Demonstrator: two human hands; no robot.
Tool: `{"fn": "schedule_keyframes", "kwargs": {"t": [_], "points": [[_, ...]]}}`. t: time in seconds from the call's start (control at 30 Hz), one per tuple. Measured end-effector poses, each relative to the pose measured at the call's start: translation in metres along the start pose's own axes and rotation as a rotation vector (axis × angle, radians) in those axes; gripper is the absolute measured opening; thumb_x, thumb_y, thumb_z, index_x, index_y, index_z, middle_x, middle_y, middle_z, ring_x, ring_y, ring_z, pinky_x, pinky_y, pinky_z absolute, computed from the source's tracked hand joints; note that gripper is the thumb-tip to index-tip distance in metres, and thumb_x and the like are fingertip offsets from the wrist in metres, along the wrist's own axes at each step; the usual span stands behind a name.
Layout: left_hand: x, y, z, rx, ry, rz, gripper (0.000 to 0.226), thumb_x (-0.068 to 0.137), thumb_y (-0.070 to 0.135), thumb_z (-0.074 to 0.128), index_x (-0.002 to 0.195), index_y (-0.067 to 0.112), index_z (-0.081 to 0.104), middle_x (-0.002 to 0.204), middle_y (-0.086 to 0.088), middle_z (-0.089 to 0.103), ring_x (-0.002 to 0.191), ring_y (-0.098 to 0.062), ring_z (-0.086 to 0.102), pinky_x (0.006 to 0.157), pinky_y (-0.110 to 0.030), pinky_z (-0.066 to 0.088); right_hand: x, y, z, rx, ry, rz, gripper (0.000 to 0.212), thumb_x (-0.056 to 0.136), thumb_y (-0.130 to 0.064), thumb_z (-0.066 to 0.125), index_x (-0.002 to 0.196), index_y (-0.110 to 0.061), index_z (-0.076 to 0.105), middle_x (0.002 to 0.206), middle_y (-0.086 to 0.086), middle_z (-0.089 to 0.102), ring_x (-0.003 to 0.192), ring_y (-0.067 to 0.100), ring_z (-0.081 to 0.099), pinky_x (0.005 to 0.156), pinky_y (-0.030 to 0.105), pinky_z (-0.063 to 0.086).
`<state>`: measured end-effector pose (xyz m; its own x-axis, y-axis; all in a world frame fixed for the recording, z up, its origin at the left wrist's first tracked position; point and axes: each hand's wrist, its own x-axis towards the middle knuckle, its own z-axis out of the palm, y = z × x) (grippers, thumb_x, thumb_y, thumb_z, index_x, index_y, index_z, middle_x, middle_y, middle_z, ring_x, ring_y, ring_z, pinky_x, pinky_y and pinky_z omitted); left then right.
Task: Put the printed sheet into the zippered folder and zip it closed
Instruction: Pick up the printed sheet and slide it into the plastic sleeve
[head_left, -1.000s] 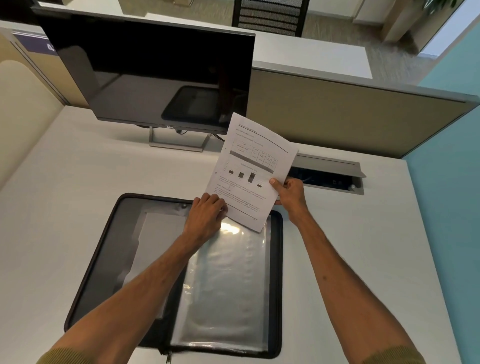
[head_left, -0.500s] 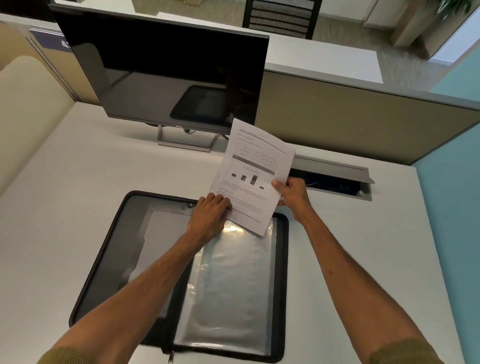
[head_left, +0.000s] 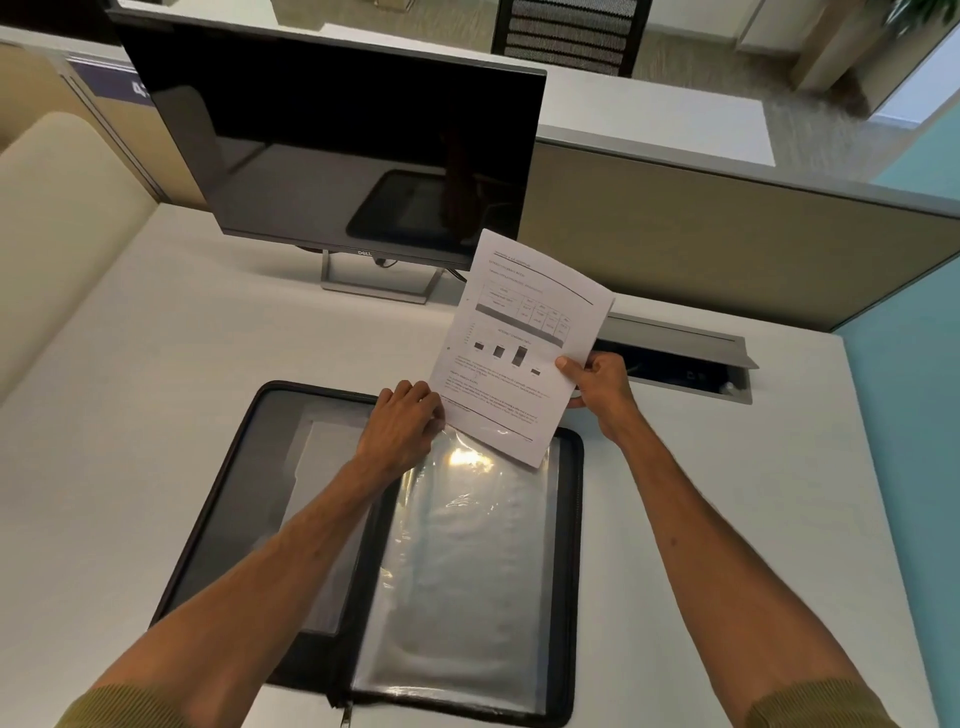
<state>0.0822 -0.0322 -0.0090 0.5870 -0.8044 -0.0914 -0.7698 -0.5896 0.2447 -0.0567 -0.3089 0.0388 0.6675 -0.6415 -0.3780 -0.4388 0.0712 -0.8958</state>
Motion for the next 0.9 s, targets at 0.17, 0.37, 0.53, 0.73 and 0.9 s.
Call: {"fn": "schedule_keyframes", "kwargs": {"t": [0.17, 0.37, 0.53, 0.73, 0.9], "points": [[-0.002, -0.003, -0.004, -0.012, 0.019, -0.008, 0.021, 0.108, 0.038, 0.058, 0.122, 0.023, 0.065, 0.131, 0.004, 0.061, 0.119, -0.018, 0.055, 0.106, -0.036, 0.047, 0.007, -0.006, -0.001, 0.023, 0.011, 0.005, 0.032, 0.101, -0.016, 0.071, 0.131, -0.004, 0.067, 0.116, 0.006, 0.076, 0.091, 0.011, 0.075, 0.062, 0.031, 0.067], [-0.004, 0.004, -0.002, -0.048, 0.045, 0.027, 0.021, 0.108, 0.036, 0.061, 0.121, 0.02, 0.064, 0.128, 0.001, 0.058, 0.113, -0.018, 0.059, 0.102, -0.034, 0.052, 0.01, -0.005, -0.005, -0.016, -0.039, 0.033, 0.034, 0.1, -0.015, 0.072, 0.132, -0.004, 0.066, 0.12, 0.01, 0.076, 0.092, 0.013, 0.075, 0.064, 0.035, 0.066], [-0.011, 0.025, 0.007, -0.033, 0.059, 0.028, 0.019, 0.11, 0.033, 0.054, 0.12, 0.019, 0.063, 0.12, -0.001, 0.059, 0.106, -0.021, 0.06, 0.1, -0.039, 0.053, 0.012, -0.002, -0.003, -0.05, -0.035, 0.047, 0.036, 0.1, -0.016, 0.072, 0.133, -0.003, 0.066, 0.121, 0.011, 0.076, 0.103, 0.026, 0.075, 0.078, 0.049, 0.067], [-0.019, 0.07, 0.024, -0.007, 0.039, -0.012, 0.026, 0.104, 0.015, 0.059, 0.13, 0.018, 0.058, 0.132, -0.005, 0.058, 0.114, -0.026, 0.059, 0.102, -0.042, 0.053, 0.011, 0.004, -0.007, -0.106, -0.026, 0.005, 0.027, 0.1, -0.017, 0.072, 0.125, -0.009, 0.066, 0.112, 0.002, 0.074, 0.089, 0.009, 0.074, 0.073, 0.044, 0.068], [-0.025, 0.094, 0.039, -0.083, 0.059, -0.082, 0.045, 0.103, 0.01, 0.064, 0.146, 0.016, 0.051, 0.153, -0.007, 0.047, 0.125, -0.028, 0.057, 0.11, -0.04, 0.053, 0.009, 0.008, -0.015, -0.084, -0.001, 0.004, 0.029, 0.1, -0.015, 0.072, 0.128, -0.008, 0.067, 0.107, 0.0, 0.075, 0.089, 0.008, 0.074, 0.059, 0.03, 0.066]]}}
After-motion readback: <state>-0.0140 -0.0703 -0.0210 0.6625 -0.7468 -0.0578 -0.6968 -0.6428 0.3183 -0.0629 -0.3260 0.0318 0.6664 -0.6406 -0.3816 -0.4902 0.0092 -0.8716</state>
